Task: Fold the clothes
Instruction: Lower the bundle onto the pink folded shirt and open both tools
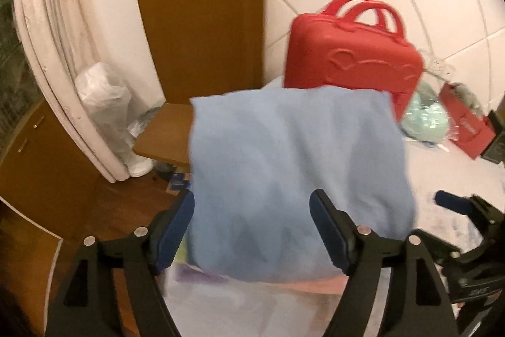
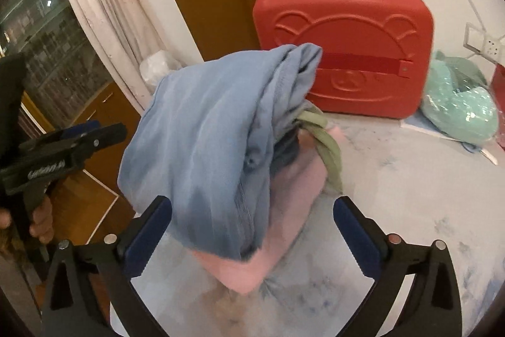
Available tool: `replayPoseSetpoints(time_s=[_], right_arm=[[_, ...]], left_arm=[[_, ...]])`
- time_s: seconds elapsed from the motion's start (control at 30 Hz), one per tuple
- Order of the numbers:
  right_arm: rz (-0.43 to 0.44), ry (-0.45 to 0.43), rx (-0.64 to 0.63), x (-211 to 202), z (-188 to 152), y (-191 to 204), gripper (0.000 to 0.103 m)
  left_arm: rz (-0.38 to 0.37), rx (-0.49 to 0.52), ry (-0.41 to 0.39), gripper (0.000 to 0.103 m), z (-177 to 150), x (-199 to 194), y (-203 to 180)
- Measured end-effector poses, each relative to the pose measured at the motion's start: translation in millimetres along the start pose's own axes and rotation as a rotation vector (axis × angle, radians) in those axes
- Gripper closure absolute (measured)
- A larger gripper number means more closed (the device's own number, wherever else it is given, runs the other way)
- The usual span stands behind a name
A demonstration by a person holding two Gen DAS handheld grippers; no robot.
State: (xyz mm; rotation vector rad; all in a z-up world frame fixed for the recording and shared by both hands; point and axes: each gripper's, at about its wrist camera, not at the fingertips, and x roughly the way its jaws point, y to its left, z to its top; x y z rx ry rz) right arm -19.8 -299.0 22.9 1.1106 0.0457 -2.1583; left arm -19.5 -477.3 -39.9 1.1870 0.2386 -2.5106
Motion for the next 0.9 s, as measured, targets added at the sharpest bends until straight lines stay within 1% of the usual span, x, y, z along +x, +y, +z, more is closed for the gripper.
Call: replayPoseSetpoints(time_s=[0.1,0.27,0.4,0.5,0.67,0.77,0.9], right_arm=[[-0.029,-0.014,-0.01,-9.8,-6.9,0.9,0.0],[-0.047,-0.021,-0.014,-19.3,-19.2,0.9,0.0],[-0.084,-0.024,0.003,-25.8,-27.7,-8.3,0.0],[-0.08,-0.004,0.03,-26.1,-31.9,-16.1,0.0],[-0.079,-0.005,0.035,-29.1,-33.2,-20.0,0.0],[-0.08,-0.009,0.034,-28.9,-32.7,-19.1,0.0],[-0.08,-0.008,0.034,-27.2,-34.1,-17.5,0.0]], left_arm=[[-0.013,-0.001,-0.005,0.026,-10.7,-10.6,-16.0],[-0.034,-0.004,-0.014,0.026,-28.5,-28.3,-42.6],[-0.045,-0.014,-0.024,0.026,-37.7,-34.1,-54.9],[-0.044,-0.02,-0.026,0.026,-40.4,-34.1,-60.9],[-0.059,-0.057,-0.014,0.026,-43.3,-32.3,-60.8],[-0.044,-0.067,-0.017,0.026,-43.7,-31.7,-58.6],[-0.018,-0.045,-0.039,0.026,-45.9,-34.9,-60.0]])
